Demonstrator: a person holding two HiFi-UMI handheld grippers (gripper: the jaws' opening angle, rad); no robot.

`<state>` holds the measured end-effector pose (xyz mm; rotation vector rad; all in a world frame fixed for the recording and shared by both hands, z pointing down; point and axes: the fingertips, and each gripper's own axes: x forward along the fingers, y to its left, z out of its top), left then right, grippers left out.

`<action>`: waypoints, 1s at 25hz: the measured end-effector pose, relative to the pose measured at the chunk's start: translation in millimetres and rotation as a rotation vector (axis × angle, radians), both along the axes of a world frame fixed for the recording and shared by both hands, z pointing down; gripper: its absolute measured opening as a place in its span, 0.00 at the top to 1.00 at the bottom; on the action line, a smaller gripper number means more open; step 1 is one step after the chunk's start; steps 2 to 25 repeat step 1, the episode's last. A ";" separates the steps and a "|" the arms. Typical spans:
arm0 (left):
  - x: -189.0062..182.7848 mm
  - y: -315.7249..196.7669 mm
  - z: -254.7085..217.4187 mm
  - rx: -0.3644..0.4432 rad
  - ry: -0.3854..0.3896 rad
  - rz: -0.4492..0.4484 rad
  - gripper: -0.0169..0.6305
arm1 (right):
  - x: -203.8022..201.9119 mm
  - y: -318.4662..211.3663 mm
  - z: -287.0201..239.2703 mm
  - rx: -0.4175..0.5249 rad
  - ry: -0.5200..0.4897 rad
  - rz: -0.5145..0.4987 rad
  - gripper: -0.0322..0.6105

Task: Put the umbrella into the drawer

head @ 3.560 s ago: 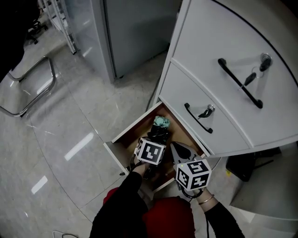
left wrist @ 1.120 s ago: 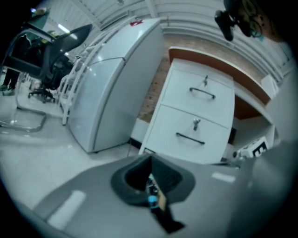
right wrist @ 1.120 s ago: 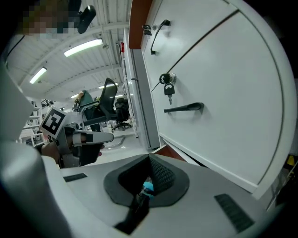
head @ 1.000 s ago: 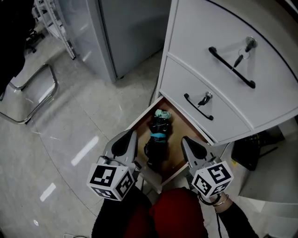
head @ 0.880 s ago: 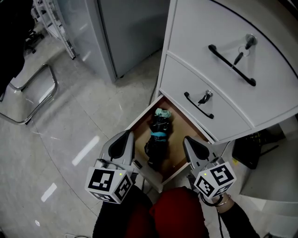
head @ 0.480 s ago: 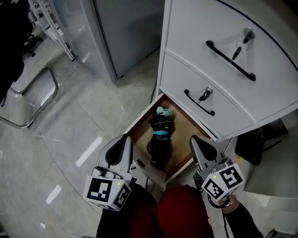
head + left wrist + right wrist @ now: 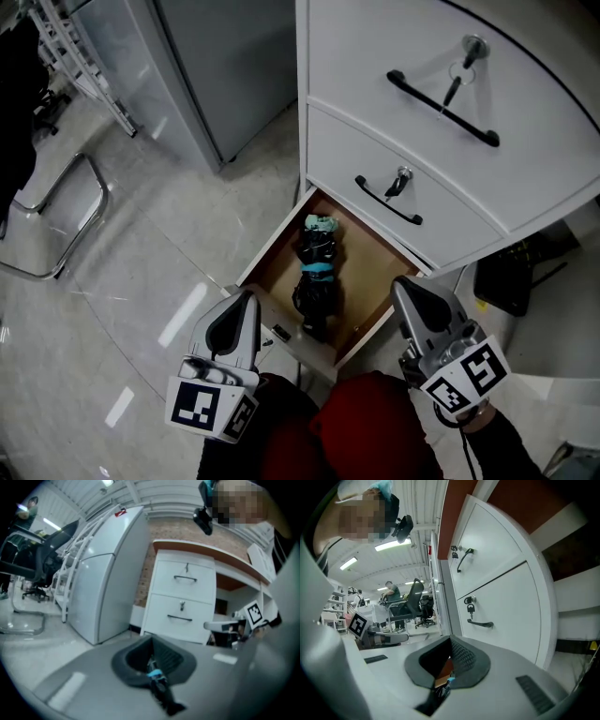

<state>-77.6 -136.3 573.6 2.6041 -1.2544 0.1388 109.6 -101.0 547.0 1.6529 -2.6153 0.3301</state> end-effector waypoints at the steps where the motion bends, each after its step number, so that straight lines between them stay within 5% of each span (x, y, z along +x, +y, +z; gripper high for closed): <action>1: -0.3 1.0 -0.5 0.002 -0.002 0.002 0.97 | 1.4 2.5 -1.8 0.003 -0.004 -0.003 0.95; 25: -0.3 1.0 -0.5 0.002 -0.002 0.002 0.97 | 1.4 2.5 -1.8 0.003 -0.004 -0.003 0.95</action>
